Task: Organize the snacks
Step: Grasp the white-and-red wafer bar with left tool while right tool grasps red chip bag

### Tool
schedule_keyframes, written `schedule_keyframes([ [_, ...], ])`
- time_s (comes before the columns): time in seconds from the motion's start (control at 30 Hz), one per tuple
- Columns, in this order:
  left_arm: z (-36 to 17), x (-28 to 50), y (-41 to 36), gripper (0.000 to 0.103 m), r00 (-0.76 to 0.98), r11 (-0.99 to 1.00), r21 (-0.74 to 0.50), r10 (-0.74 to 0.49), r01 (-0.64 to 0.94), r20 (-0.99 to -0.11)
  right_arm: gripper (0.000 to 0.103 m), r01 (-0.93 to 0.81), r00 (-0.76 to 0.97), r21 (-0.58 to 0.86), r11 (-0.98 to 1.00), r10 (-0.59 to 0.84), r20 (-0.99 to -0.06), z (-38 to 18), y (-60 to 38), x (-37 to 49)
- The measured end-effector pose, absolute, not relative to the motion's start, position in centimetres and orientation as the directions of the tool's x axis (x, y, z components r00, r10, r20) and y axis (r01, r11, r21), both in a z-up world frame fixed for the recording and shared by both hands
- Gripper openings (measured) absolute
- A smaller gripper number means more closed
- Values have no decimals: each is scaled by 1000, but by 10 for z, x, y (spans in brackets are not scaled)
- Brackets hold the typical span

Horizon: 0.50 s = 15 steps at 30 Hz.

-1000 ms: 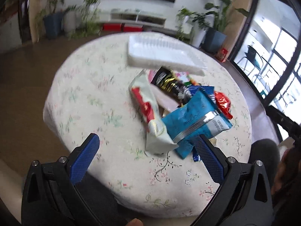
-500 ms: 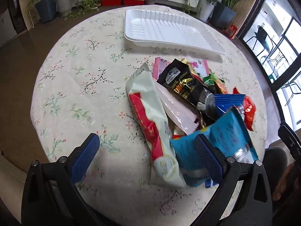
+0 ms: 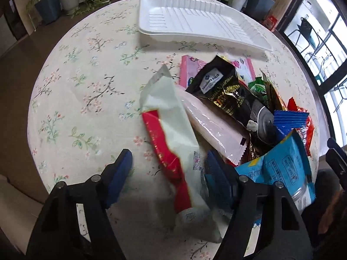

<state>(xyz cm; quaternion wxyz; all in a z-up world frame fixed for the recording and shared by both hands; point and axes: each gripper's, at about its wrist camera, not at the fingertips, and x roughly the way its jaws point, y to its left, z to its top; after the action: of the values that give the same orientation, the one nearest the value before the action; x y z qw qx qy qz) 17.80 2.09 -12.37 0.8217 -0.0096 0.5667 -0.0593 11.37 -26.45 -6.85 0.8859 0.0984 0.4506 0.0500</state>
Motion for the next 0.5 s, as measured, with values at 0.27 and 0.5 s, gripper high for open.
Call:
schedule_keyframes([
  [0.27, -130, 189, 45, 27, 366, 991, -106, -130, 84, -922, 87, -13, 583, 207, 978, 176, -793, -65, -265, 116],
  [0.5, -129, 183, 47, 27, 354, 982, -115, -161, 148, -921, 87, -273, 579, 47, 961, 203, -789, -55, -254, 128],
])
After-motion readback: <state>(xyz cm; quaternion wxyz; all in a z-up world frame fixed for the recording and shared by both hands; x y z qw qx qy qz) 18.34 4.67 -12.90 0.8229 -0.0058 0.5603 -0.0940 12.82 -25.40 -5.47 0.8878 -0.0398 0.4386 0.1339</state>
